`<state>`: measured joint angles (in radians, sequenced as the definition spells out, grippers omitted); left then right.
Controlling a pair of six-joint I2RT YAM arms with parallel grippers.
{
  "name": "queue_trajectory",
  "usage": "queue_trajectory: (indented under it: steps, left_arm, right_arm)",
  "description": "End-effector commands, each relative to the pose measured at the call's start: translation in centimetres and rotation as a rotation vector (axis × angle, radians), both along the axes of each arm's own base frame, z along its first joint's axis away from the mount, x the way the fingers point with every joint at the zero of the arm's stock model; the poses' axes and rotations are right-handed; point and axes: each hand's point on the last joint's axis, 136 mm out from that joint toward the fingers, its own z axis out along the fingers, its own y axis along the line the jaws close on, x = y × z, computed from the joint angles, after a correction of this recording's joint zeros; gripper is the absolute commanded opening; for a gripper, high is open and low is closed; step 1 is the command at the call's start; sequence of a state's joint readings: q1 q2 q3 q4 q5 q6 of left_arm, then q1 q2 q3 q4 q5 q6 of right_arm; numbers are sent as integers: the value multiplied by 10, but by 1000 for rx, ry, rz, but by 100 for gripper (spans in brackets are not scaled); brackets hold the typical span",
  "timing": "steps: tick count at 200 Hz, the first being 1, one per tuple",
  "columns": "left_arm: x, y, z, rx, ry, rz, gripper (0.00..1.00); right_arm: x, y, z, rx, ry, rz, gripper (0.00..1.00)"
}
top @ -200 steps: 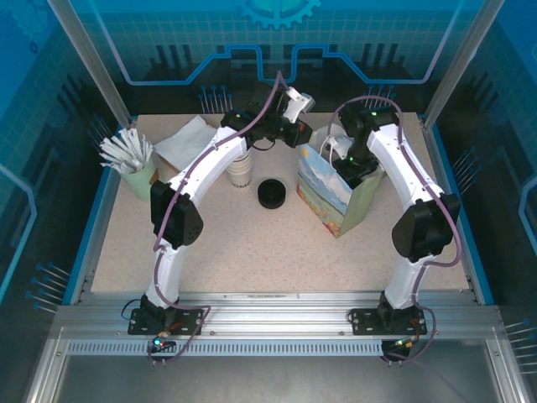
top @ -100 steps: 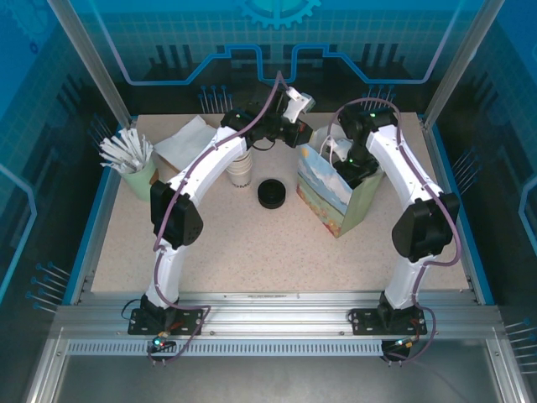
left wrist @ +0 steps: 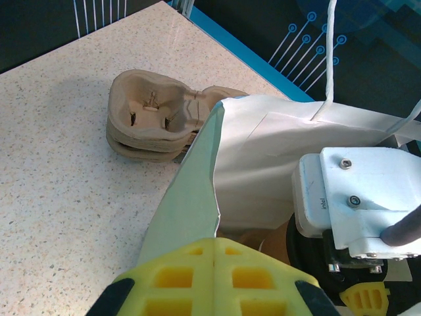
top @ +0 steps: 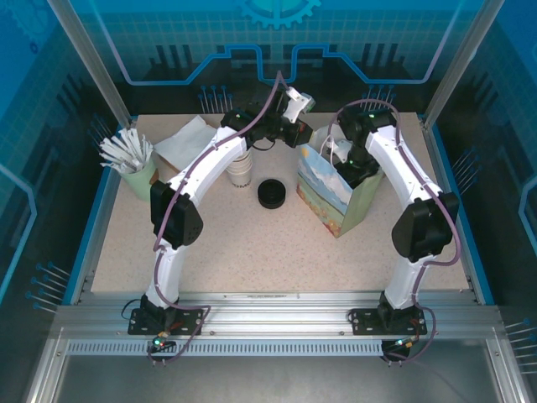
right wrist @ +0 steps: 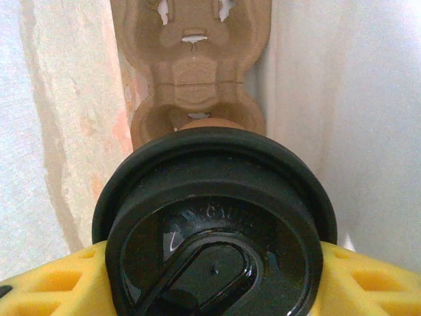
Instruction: Pack the takeout coffee
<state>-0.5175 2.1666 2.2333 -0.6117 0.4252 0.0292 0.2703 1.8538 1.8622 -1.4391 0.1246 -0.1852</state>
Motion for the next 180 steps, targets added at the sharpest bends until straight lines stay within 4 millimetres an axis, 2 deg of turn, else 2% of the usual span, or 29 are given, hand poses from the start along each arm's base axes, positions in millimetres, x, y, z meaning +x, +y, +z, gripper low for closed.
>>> queue_trajectory:
  steps: [1,180]
  left_arm:
    - [-11,2,2,13,6,-22,0]
    - [-13,2,2,17,8,-25,0]
  right_arm:
    - [-6,-1,-4,-22,25,28,40]
    - [-1,5,-21,-10,27,36,40]
